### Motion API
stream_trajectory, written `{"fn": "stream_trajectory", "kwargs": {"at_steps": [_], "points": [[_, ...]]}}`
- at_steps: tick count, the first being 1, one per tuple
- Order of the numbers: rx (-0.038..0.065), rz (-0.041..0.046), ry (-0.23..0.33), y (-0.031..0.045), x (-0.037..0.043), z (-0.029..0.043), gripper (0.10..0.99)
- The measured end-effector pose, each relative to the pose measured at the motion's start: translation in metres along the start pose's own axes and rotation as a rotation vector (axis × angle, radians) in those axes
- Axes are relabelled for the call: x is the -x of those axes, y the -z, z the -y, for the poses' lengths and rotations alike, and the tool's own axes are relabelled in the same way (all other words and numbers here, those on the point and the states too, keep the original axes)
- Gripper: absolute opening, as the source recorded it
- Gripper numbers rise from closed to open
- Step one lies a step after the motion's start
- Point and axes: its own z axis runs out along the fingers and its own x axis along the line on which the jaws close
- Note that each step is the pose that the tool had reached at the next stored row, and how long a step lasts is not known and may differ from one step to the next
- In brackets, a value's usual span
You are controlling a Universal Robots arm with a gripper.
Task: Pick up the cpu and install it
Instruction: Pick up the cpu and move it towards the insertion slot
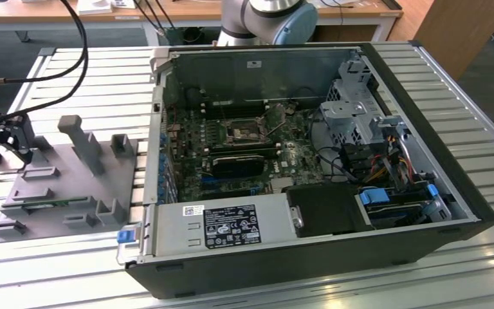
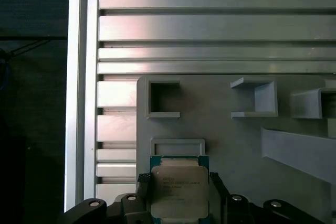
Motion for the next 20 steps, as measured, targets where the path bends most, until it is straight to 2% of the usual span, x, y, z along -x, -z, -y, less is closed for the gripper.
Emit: {"fn": "stream_trajectory", "kwargs": {"at_steps": [20], "points": [[0.000,0.0000,0.000,0.0126,0.0000,-0.0009,0.525]]}}
